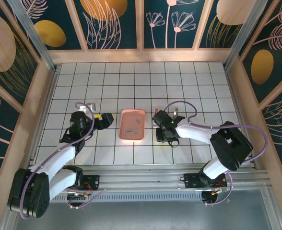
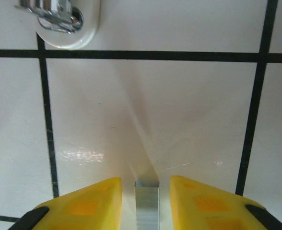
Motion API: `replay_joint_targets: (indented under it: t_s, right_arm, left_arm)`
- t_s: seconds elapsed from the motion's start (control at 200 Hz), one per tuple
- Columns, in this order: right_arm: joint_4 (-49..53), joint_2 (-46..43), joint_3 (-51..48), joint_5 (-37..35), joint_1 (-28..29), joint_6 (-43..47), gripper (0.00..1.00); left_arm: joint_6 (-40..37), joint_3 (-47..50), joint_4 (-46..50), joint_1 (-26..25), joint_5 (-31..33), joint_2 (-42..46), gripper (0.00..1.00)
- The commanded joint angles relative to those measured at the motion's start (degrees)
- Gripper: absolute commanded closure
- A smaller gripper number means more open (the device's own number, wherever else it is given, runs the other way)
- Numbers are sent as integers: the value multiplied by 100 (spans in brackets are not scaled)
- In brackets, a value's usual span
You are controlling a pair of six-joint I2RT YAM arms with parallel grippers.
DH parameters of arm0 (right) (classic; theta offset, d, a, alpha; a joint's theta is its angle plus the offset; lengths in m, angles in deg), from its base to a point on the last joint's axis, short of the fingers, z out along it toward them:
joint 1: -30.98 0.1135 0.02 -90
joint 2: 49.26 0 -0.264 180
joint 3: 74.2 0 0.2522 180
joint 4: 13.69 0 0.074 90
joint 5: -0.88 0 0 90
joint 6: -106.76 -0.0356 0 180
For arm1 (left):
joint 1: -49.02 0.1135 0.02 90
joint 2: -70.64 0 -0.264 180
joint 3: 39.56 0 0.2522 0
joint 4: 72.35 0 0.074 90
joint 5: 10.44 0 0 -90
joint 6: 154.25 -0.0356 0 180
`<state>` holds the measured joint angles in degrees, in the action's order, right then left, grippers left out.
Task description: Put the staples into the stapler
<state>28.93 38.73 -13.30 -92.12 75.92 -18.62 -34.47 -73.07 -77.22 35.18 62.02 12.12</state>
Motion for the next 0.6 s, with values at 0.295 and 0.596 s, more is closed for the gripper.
replay_joint_targets:
  t_s: [0.295,0.596]
  right_arm:
    - [1521,-56,987,707,-355,-212,67]
    - [1532,508,1185,684,-311,17,67]
  left_arm:
    - [-227,-82,105,29,53,37,8]
    - [-270,-112,159,31,57,3,8]
